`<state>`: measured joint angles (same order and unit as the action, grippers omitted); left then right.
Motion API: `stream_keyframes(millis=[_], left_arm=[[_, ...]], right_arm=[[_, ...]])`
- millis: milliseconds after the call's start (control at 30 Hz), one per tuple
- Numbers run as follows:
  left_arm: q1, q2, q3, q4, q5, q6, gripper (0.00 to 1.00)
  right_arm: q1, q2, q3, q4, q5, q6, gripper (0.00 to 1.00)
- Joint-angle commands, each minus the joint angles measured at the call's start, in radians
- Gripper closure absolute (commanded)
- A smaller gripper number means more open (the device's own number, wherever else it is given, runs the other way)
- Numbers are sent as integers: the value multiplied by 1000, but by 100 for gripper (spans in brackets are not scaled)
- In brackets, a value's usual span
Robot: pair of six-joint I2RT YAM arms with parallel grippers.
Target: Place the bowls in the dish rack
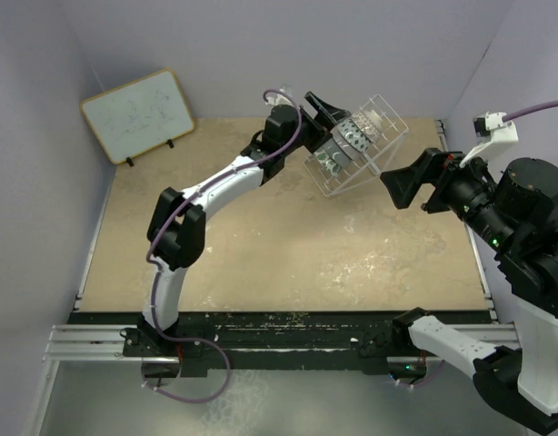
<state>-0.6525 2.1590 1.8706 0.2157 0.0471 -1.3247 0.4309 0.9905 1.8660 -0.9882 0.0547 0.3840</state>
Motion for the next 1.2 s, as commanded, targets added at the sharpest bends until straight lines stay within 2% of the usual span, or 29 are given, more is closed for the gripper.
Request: stream_keyframes(millis=[0, 200, 333, 433, 633, 867, 967, 1167], left_arm=[[9, -198, -74, -94, 61, 221, 1], [12, -433, -200, -358, -39, 487, 1], [11, -605, -292, -516, -182, 623, 1], [11, -742, -383, -615, -313, 660, 1], [12, -962, -505, -857, -532, 628, 1], [11, -1046, -461, -1170, -721, 520, 1], [12, -1047, -447, -1238, -765, 487, 1], [12, -1041, -442, -1271, -790, 478, 1]], right_arm=[[-4, -18, 18, 37, -22, 22, 0], [-4, -32, -13, 39, -33, 38, 0], [-4, -50, -65, 61, -29, 52, 0], [-4, -52, -98, 75, -31, 60, 0], [-4, -60, -162, 119, -43, 82, 0], [-4, -58, -209, 133, -16, 103, 0], [-4, -58, -230, 137, -8, 114, 0], [-4, -56, -278, 144, 23, 125, 0]])
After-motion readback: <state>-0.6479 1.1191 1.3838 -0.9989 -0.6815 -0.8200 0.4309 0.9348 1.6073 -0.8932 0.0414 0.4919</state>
